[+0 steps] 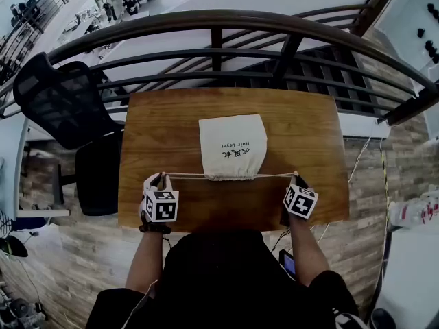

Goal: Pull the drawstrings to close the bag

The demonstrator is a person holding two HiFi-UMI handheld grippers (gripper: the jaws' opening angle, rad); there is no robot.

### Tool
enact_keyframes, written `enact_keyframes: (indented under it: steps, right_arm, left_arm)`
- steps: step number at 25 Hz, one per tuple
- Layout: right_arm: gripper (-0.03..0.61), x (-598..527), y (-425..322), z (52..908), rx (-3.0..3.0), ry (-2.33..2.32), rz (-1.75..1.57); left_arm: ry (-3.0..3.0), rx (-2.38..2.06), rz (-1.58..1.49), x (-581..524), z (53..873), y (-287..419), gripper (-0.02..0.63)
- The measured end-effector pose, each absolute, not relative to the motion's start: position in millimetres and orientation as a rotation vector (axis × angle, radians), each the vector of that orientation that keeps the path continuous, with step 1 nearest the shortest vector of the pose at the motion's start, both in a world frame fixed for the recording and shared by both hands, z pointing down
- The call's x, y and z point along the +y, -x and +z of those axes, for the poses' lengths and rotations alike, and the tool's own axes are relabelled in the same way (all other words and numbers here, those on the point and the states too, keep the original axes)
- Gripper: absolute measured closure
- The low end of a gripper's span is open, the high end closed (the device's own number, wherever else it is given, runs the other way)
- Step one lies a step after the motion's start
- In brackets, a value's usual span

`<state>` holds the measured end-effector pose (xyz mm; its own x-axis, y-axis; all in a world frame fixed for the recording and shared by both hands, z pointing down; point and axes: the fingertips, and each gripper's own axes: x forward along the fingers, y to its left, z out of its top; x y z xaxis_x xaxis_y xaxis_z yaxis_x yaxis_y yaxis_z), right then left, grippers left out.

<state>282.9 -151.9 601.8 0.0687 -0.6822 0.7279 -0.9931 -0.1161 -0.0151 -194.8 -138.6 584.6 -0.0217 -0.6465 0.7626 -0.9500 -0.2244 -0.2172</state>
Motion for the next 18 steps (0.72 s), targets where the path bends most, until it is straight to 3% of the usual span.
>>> enact_keyframes:
  steps: [18]
  right_arm:
    - [0.555, -156.6, -299.3, 591.2, -1.61, -1.888, 0.709]
  left_arm:
    - [-1.803, -1.707, 1.03, -140.8, 593.1, 216.9, 0.554]
